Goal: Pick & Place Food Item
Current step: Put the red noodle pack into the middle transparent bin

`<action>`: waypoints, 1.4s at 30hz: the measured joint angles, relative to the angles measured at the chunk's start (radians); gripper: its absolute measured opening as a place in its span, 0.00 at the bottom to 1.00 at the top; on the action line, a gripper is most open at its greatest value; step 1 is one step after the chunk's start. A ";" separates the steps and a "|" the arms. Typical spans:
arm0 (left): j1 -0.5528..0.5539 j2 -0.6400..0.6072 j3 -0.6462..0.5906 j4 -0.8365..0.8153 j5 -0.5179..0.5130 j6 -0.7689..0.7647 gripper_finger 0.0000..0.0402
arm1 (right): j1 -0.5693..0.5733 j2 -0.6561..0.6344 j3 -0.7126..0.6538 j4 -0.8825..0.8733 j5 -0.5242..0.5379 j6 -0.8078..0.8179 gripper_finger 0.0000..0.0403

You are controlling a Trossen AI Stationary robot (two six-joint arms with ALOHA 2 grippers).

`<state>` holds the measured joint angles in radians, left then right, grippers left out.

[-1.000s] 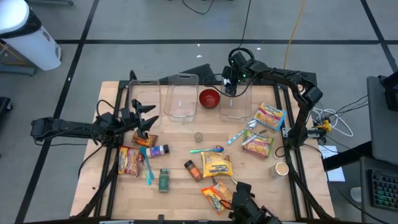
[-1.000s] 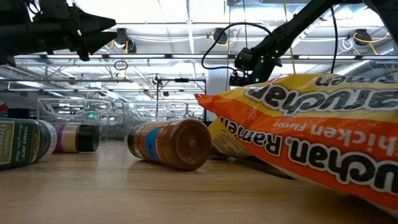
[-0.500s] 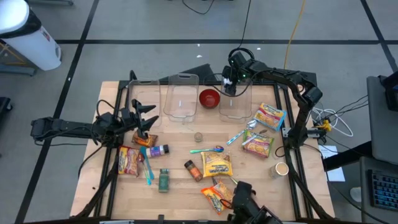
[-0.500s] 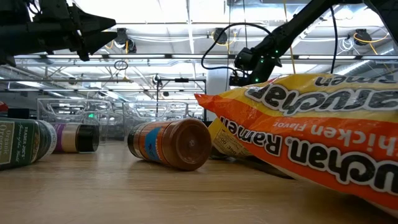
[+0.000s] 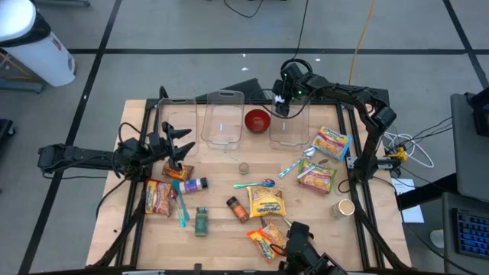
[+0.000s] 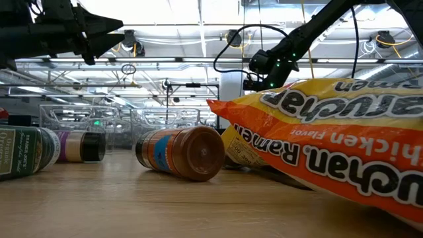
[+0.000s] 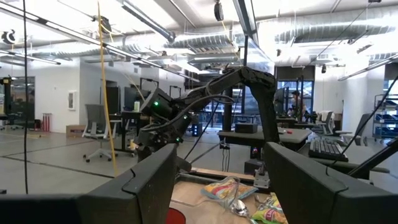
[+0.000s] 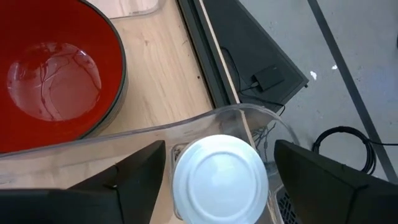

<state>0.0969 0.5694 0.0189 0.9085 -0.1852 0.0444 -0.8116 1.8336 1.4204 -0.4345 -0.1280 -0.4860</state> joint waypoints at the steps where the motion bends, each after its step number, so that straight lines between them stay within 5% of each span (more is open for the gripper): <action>1: 0.000 0.000 0.000 0.000 0.000 0.000 0.63 | 0.000 0.000 0.000 0.000 0.000 0.000 0.72; 20: 0.000 0.000 0.000 0.000 0.000 0.003 0.63 | 0.007 -0.101 0.003 0.020 0.048 -0.019 0.71; 31: 0.000 0.000 0.000 0.001 -0.007 0.004 0.63 | 0.094 -0.248 0.003 0.127 0.045 0.206 0.71; 42: 0.000 0.000 0.000 0.001 -0.153 0.029 0.63 | 0.192 -0.289 0.003 0.370 0.045 0.329 0.70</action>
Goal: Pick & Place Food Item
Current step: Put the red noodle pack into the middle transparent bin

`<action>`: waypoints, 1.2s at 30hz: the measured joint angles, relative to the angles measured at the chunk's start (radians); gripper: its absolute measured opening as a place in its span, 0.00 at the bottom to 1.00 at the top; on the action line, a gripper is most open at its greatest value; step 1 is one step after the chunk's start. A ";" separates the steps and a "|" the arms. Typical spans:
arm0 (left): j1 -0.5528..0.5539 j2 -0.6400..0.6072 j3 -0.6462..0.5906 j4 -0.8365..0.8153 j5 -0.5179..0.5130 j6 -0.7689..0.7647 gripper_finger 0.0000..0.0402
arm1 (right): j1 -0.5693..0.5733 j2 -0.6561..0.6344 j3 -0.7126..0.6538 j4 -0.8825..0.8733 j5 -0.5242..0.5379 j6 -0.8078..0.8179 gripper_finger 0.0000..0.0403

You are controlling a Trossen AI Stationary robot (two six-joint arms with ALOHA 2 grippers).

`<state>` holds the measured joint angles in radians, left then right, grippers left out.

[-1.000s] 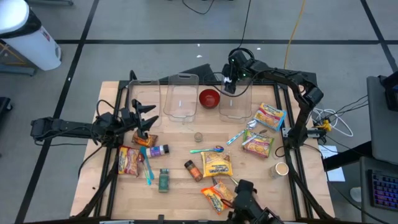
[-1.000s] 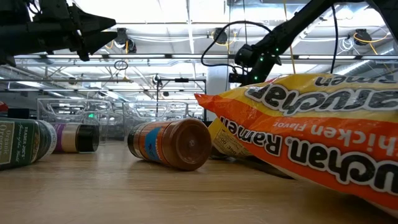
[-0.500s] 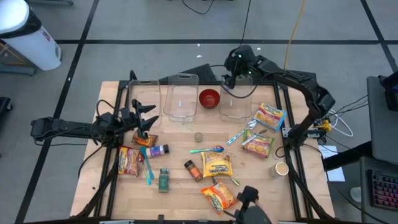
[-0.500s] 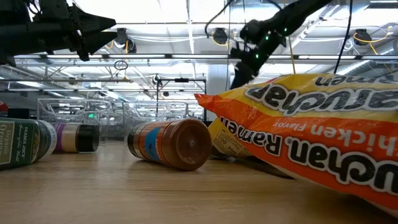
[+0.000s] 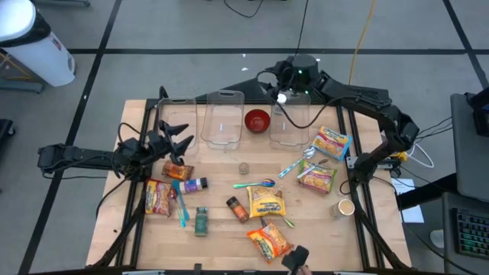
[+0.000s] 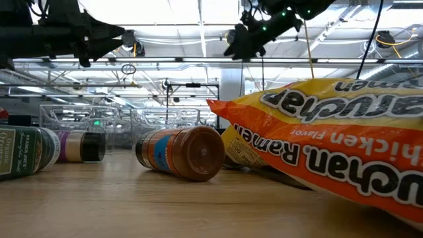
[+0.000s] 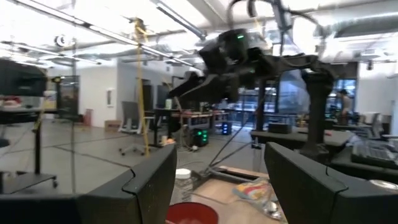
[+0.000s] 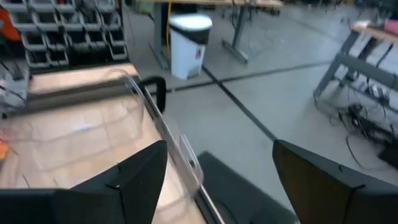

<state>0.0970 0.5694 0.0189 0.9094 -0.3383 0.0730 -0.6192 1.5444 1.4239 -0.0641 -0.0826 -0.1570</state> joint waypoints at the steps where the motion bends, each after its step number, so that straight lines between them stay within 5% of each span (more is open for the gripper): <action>1: 0.000 0.000 0.000 -0.001 -0.007 -0.006 0.63 | 0.007 0.001 0.000 0.018 0.000 0.000 0.70; 13: 0.000 0.000 0.000 -0.060 0.074 -0.177 0.63 | 0.111 0.001 0.000 0.063 -0.014 0.126 0.69; 17: -0.001 0.000 0.000 -0.123 0.169 -0.235 0.63 | 0.172 -0.001 -0.031 0.132 -0.232 0.116 0.69; 21: -0.015 0.000 0.000 -0.157 0.264 -0.240 0.63 | 0.350 -0.011 -0.243 0.505 -0.346 0.071 0.69; 28: -0.089 0.000 0.000 -0.216 0.278 -0.315 0.63 | 0.664 -0.013 -0.616 1.101 0.087 -0.059 0.69; 32: -0.128 0.000 0.000 -0.224 0.238 -0.307 0.63 | 0.782 -0.041 -0.711 1.152 0.199 -0.133 0.69; 36: -0.162 0.000 0.000 -0.189 0.203 -0.305 0.63 | 0.844 -0.058 -0.757 1.080 0.309 -0.040 0.69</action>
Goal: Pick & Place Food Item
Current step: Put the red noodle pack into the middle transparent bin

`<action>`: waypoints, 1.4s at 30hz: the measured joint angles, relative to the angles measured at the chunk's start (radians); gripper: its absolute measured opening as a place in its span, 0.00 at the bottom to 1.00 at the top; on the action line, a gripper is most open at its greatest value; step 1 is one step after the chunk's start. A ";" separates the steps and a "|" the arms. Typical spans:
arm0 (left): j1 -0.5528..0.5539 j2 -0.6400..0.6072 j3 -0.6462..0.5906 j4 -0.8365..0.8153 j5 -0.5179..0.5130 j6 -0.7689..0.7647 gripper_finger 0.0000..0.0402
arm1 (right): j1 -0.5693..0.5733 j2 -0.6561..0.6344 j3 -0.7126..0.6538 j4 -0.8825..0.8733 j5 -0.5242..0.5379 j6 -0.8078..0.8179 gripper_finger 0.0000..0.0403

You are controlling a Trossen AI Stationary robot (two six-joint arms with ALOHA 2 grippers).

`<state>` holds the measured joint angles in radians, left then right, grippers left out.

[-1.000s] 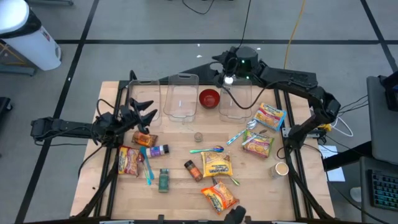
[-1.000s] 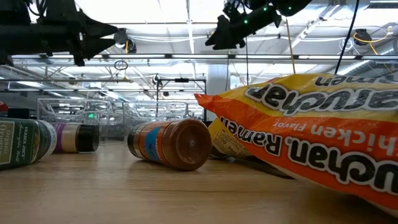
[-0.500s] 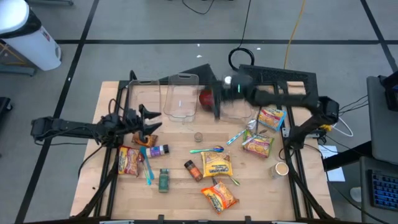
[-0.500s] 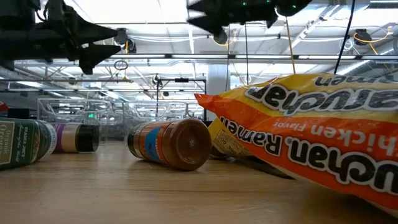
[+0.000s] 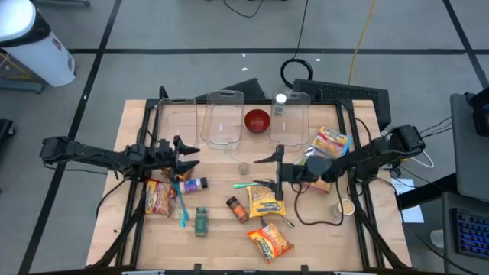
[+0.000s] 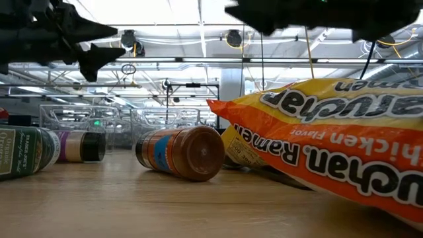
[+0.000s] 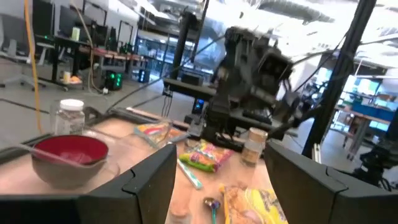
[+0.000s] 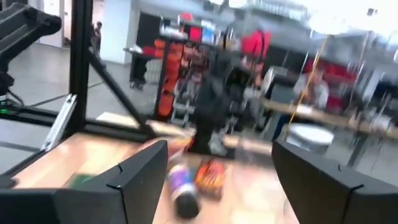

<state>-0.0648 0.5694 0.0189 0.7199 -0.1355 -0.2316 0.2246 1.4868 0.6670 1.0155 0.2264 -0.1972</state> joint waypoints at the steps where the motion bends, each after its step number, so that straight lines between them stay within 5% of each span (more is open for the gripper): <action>1: -0.007 0.000 0.000 0.006 -0.004 0.003 0.63 | 0.006 0.000 -0.009 -0.011 0.010 0.024 0.69; 9: -0.042 0.000 0.000 0.106 -0.019 0.091 0.63 | -0.062 -0.001 -0.029 -0.145 0.001 0.140 0.69; 14: -0.041 0.000 0.035 0.038 -0.081 0.072 0.63 | -0.138 -0.001 -0.029 -0.225 -0.116 0.215 0.69; 23: -0.041 0.039 0.406 -0.744 -0.230 -0.006 0.63 | -0.169 0.000 -0.029 -0.311 -0.126 0.211 0.69; 31: -0.049 0.263 0.737 -1.319 -0.115 -0.270 0.63 | -0.169 0.000 -0.029 -0.384 -0.127 0.211 0.69; 42: -0.153 0.528 0.772 -1.495 0.109 -0.491 0.63 | -0.164 0.000 -0.029 -0.368 -0.144 0.233 0.69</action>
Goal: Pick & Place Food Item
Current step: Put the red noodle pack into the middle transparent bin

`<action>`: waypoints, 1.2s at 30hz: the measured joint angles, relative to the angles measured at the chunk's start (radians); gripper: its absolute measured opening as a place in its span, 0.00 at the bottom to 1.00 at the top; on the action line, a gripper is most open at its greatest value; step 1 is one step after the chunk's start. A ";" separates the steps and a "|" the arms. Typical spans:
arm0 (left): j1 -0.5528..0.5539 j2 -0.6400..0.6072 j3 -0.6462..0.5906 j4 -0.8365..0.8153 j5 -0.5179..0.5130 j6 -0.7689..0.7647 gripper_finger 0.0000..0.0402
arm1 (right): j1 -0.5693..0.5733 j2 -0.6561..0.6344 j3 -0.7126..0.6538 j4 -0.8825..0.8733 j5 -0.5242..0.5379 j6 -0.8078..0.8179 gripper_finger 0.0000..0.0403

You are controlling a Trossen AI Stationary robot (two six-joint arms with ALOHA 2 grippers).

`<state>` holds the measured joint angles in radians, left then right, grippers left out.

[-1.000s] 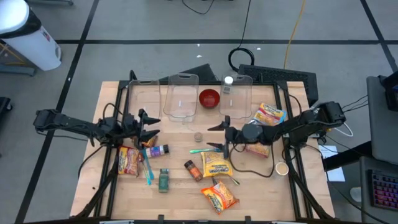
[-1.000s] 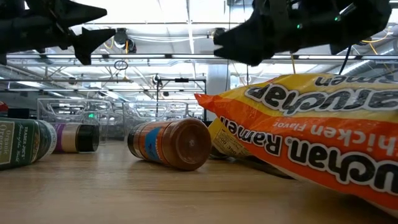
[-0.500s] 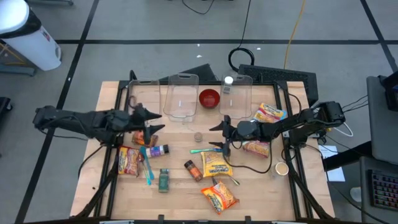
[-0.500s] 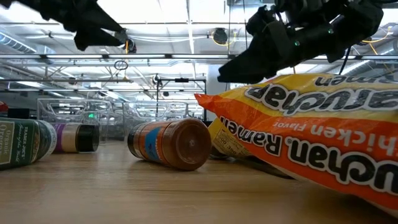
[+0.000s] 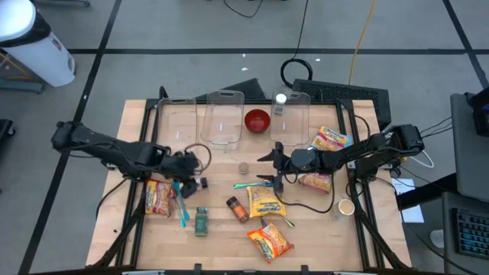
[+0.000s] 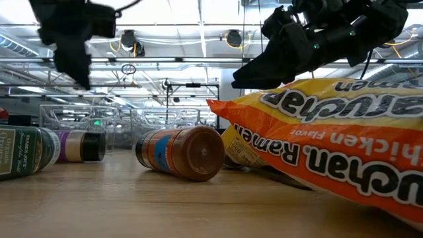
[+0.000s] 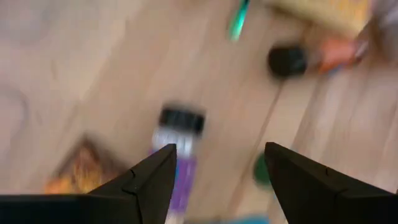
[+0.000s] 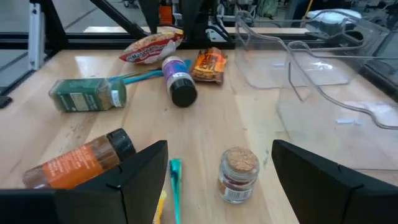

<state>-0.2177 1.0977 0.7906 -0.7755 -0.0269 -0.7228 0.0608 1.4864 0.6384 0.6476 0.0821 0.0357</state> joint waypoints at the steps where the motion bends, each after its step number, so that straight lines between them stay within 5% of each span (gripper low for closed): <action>1: -0.003 0.012 -0.001 -0.035 0.025 -0.019 0.63 | 0.000 0.000 0.000 0.000 -0.012 0.005 0.69; 8: -0.008 0.020 -0.002 -0.301 0.159 -0.108 0.63 | 0.010 0.000 0.000 0.023 -0.061 0.009 0.69; 18: -0.008 -0.074 -0.002 -0.503 0.158 -0.152 0.63 | 0.019 0.000 0.000 0.045 -0.059 0.009 0.69; 36: -0.004 -0.060 -0.002 -0.501 0.095 -0.141 0.63 | 0.019 0.000 0.000 0.045 -0.059 0.009 0.69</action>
<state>-0.2222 1.0373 0.7891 -1.2768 0.0685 -0.8635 0.0803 1.4868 0.6384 0.6921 0.0235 0.0448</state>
